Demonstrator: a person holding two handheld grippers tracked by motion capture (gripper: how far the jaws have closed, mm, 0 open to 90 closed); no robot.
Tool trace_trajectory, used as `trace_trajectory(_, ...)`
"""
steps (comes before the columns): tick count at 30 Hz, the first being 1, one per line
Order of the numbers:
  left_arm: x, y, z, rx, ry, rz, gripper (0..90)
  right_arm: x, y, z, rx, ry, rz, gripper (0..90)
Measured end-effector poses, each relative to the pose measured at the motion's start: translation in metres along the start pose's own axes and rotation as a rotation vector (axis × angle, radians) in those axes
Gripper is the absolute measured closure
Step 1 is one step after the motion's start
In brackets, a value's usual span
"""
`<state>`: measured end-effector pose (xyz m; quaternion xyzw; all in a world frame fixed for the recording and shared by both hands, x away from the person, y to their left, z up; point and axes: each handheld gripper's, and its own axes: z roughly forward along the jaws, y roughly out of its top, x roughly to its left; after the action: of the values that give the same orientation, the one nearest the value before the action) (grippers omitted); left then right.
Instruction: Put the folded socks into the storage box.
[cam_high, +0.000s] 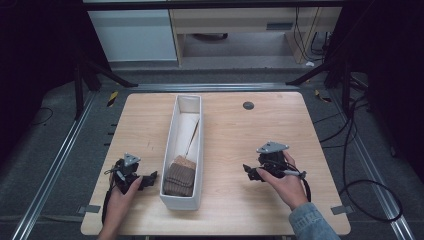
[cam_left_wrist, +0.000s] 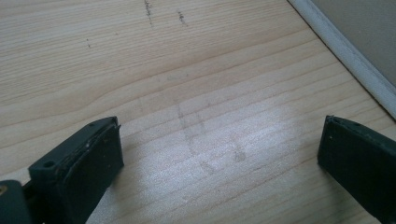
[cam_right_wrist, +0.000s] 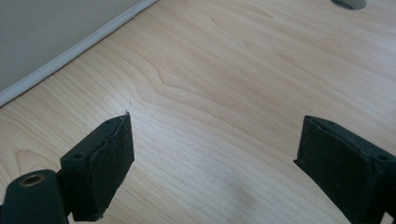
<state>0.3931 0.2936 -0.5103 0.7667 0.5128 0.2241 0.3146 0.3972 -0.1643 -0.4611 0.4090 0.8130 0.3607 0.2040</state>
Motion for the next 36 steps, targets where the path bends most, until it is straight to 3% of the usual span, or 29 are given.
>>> trace_trajectory(4,0.0,0.0,0.0,0.0,0.0,0.0,0.0,-0.003,-0.01,0.008,0.007,-0.007,0.024,11.2)
trace_trajectory(12,0.0,0.0,0.0,0.0,0.001,0.0,0.0,-0.029,-0.024,0.014,-0.007,-0.058,0.115,11.2)
trace_trajectory(16,0.0,0.0,0.0,0.0,0.001,0.0,0.0,-0.039,-0.029,0.016,0.002,-0.079,0.134,11.0)
trace_trajectory(20,0.0,0.0,0.0,0.0,0.001,0.0,0.0,-0.042,-0.033,0.019,0.007,-0.084,0.157,10.9)
trace_trajectory(36,0.0,0.0,0.0,0.0,0.001,-0.001,0.0,-0.045,-0.038,0.035,0.034,-0.12,0.176,10.1)
